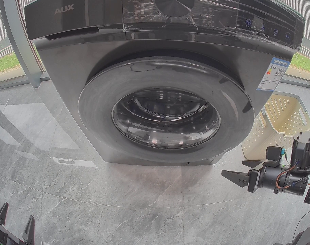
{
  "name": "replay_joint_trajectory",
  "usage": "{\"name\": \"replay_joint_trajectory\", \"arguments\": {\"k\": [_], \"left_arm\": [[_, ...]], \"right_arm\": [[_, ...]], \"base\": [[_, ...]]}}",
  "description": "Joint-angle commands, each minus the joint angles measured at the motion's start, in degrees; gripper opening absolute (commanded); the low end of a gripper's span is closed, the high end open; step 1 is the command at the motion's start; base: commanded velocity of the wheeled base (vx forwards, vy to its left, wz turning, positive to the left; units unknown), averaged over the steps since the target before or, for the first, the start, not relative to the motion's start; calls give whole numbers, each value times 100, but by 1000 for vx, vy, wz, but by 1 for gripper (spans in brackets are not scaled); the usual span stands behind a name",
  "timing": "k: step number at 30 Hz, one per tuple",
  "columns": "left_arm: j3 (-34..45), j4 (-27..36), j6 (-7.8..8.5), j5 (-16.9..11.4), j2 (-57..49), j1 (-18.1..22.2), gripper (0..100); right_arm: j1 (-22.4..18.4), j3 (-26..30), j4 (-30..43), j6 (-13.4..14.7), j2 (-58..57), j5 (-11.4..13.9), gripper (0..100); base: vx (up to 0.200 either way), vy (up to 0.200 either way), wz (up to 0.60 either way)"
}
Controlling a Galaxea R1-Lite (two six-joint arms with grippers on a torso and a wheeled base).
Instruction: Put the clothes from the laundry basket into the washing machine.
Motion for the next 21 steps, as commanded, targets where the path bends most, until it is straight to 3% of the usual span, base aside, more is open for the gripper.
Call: {"name": "replay_joint_trajectory", "arguments": {"k": [1, 11, 21], "left_arm": [[101, 6, -1, 2, -81, -2, 100], [101, -2, -1, 2, -81, -2, 100], [101, -2, 8, 2, -81, -2, 100]], "right_arm": [[598, -149, -618, 331, 103, -44, 100], [519, -536, -987, 331, 156, -237, 100], [299, -509, -996, 331, 24, -255, 100]], "base": [[200, 0, 0], [200, 0, 0], [0, 0, 0]]}}
